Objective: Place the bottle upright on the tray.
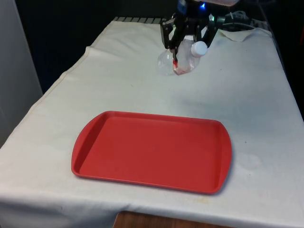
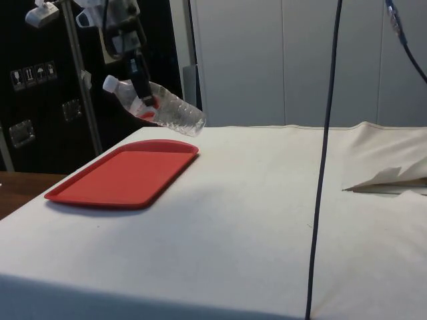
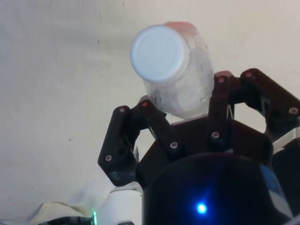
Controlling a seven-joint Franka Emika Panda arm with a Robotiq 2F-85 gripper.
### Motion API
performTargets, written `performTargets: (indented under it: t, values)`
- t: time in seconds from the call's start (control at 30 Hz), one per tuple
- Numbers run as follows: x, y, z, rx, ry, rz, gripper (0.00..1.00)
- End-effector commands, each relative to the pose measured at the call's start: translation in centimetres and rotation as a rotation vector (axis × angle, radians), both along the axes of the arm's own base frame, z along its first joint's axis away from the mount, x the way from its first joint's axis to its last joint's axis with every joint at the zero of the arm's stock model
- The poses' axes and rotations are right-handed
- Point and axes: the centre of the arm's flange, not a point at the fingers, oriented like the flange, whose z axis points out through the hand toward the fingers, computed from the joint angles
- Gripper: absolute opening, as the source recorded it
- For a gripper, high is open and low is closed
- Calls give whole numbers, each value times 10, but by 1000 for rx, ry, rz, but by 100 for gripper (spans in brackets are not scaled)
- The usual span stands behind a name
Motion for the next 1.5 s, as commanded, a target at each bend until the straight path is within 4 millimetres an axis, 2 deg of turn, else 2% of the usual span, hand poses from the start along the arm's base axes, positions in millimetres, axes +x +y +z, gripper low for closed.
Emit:
performTargets:
  t: [0.0, 1.47]
  values:
    - [2, -1, 1, 0, -15, -8, 0]
    - [21, 1, -7, 16, -200, -238, 0]
